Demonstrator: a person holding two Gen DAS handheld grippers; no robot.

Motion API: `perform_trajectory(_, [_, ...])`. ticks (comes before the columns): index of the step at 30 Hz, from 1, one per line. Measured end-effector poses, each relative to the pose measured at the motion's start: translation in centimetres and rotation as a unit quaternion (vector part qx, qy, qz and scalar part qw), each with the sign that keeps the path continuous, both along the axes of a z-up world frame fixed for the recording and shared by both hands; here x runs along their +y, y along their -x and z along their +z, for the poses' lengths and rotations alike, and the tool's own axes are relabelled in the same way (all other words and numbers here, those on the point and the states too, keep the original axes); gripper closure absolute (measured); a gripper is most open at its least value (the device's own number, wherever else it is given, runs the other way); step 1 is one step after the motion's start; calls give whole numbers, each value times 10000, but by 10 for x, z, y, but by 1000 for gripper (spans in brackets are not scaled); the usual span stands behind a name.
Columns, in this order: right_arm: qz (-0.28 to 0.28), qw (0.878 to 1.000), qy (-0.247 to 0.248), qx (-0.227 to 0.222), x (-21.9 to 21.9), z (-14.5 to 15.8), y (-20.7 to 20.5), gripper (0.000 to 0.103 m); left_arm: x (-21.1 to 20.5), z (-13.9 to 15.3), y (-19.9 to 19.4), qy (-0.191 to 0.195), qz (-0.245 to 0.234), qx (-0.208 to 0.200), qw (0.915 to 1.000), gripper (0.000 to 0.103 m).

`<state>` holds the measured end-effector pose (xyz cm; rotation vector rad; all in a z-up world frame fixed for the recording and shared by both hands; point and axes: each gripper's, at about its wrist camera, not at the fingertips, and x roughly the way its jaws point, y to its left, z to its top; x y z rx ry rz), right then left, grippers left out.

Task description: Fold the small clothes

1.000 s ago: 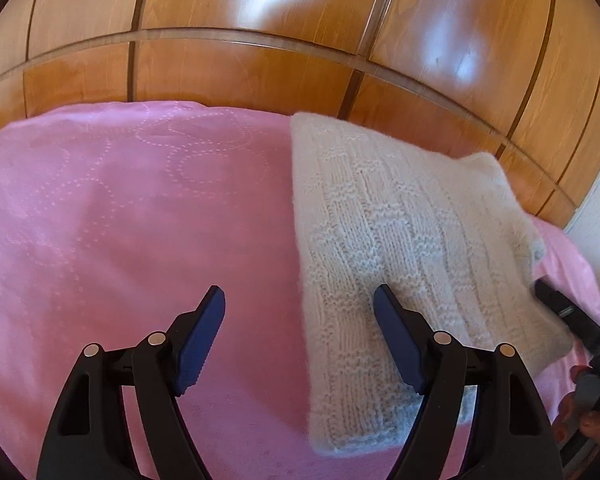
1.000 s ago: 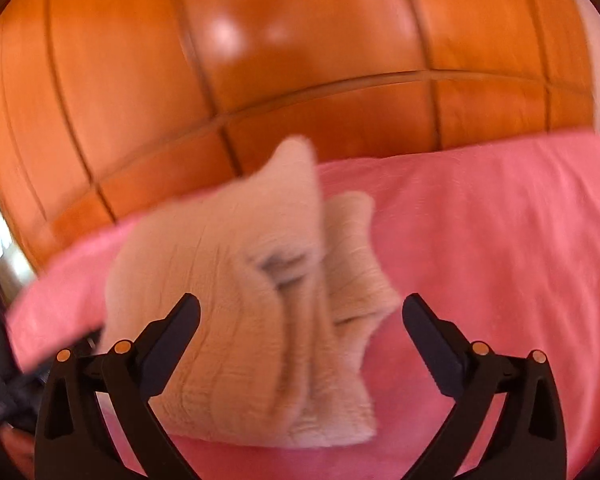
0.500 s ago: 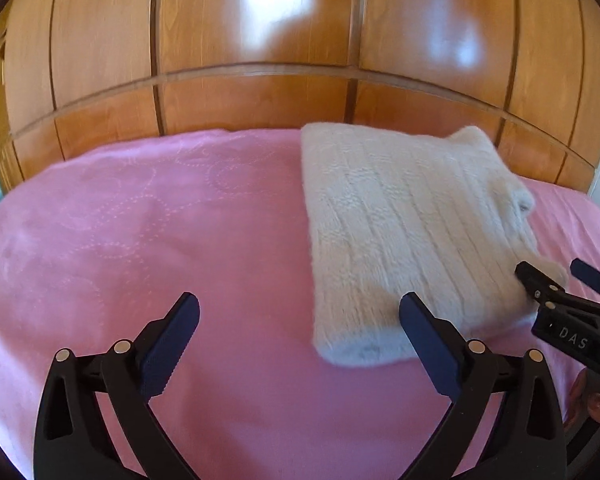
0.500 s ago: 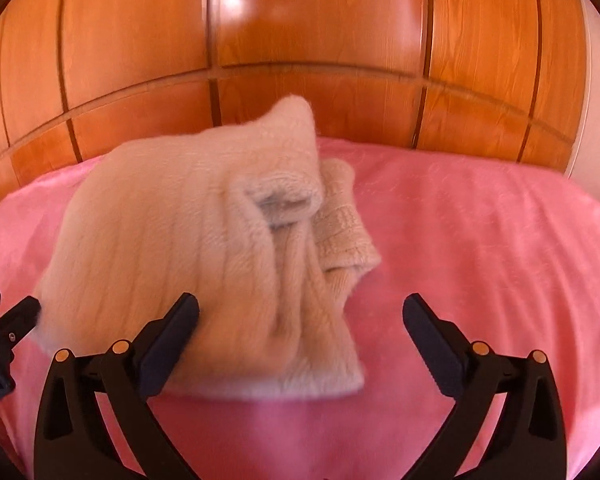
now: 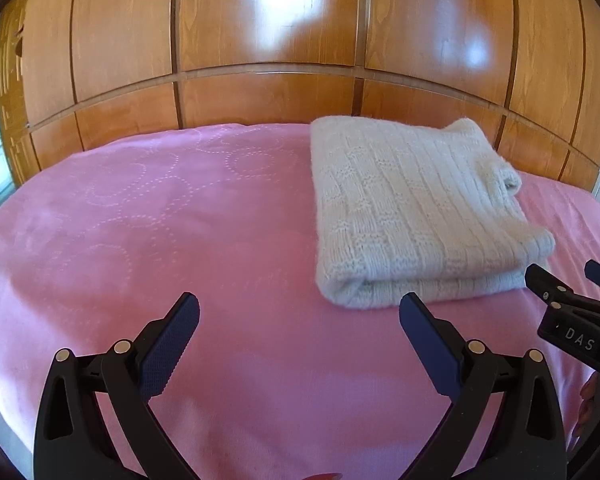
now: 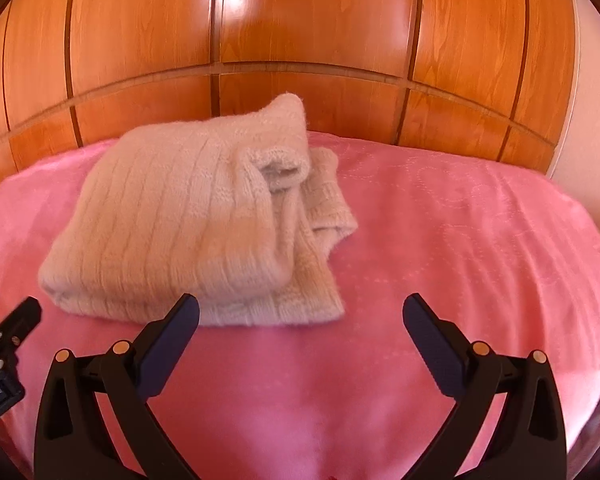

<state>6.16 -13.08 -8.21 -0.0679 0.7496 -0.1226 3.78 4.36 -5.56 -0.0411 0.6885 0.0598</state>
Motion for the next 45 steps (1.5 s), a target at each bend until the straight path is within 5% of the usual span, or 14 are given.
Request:
perform_trajectory(6, [106, 9994, -315, -20, -2, 6, 13, 2, -2, 9, 10, -7, -21, 41, 10000, 4])
perform_trajectory(14, [167, 9991, -394, -14, -3, 13, 27, 2, -12, 13, 16, -477, 62, 135, 9988, 4])
perform_trajectory(20, [66, 9987, -419, -269, -8, 28, 42, 2, -12, 22, 13, -239, 37, 379, 9990, 4])
perform_trajectory(28, [59, 9975, -463, -536, -16, 45, 62, 2, -18, 44, 21, -364, 92, -6, 9993, 4])
perform_trajectory(45, [-33, 9969, -537, -566, -23, 48, 62, 2, -29, 49, 29, -204, 6, -63, 9998, 4])
